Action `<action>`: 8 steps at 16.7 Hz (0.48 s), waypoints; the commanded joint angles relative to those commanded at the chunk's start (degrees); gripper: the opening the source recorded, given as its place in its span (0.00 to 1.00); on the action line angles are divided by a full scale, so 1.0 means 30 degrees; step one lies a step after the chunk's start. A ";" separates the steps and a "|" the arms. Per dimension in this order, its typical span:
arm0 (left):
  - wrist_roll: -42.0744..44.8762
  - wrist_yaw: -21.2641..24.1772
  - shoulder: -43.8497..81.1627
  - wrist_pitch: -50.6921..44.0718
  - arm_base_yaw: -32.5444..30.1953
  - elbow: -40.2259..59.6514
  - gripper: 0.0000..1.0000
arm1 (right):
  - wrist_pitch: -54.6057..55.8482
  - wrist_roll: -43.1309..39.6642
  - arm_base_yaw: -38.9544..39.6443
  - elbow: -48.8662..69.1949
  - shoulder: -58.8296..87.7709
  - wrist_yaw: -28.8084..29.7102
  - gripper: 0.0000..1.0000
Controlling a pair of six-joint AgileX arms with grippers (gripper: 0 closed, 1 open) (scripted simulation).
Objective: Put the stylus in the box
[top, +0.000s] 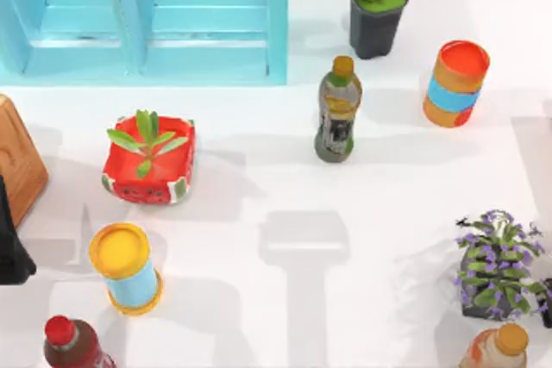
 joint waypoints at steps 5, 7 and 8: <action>0.0000 0.0000 0.0000 0.0000 0.0000 0.0000 1.00 | 0.1622 0.0024 0.0668 -0.2503 0.0295 0.0074 0.00; 0.0000 0.0000 0.0000 0.0000 0.0000 0.0000 1.00 | 0.1725 -0.0025 0.0627 -0.2615 0.0366 0.0118 0.00; 0.0000 0.0000 0.0000 0.0000 0.0000 0.0000 1.00 | 0.1725 -0.0025 0.0627 -0.2615 0.0366 0.0118 0.00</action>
